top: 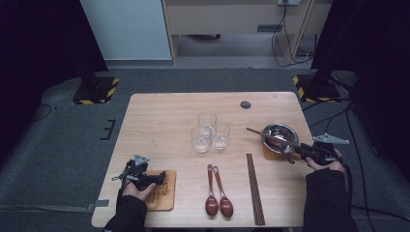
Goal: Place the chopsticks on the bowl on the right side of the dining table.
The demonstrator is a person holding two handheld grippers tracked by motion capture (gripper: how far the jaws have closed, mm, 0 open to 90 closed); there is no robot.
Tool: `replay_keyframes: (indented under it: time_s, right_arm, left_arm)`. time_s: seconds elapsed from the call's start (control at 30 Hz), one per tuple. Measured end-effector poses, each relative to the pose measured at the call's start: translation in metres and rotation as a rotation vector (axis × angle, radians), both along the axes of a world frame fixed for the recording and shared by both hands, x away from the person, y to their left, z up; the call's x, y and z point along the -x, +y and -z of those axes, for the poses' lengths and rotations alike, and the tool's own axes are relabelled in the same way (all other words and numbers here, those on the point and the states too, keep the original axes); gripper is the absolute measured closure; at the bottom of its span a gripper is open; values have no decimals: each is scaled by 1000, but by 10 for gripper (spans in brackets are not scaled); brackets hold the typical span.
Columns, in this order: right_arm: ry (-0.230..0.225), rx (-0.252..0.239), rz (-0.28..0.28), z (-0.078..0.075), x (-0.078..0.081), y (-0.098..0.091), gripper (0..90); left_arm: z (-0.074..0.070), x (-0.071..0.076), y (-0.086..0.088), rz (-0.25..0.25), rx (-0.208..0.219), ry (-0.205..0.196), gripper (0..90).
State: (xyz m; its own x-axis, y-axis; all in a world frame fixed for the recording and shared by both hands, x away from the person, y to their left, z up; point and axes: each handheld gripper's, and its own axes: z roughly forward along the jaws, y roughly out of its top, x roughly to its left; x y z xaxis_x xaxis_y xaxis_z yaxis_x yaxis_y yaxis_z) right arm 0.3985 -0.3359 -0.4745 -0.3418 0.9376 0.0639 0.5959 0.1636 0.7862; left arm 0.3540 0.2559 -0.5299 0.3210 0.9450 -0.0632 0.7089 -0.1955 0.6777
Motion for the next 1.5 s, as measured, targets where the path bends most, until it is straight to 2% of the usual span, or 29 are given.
replay_keyframes:
  time_s: [0.17,0.4,0.87,1.1,1.5]
  right_arm:
    - [32,15,30,3,0,-3,687]
    - [41,18,58,6,-1,-7,642]
    - [9,5,76,9,-9,-13,508]
    - [4,-14,80,10,-16,-15,473]
    - [1,-21,71,11,-24,-16,462]
  left_arm:
    - [0,0,0,0,0,0,0]
    - [0,0,0,0,0,0,0]
    - [0,0,0,0,0,0,0]
    - [0,0,0,0,0,0,0]
    - [0,0,0,0,0,1,0]
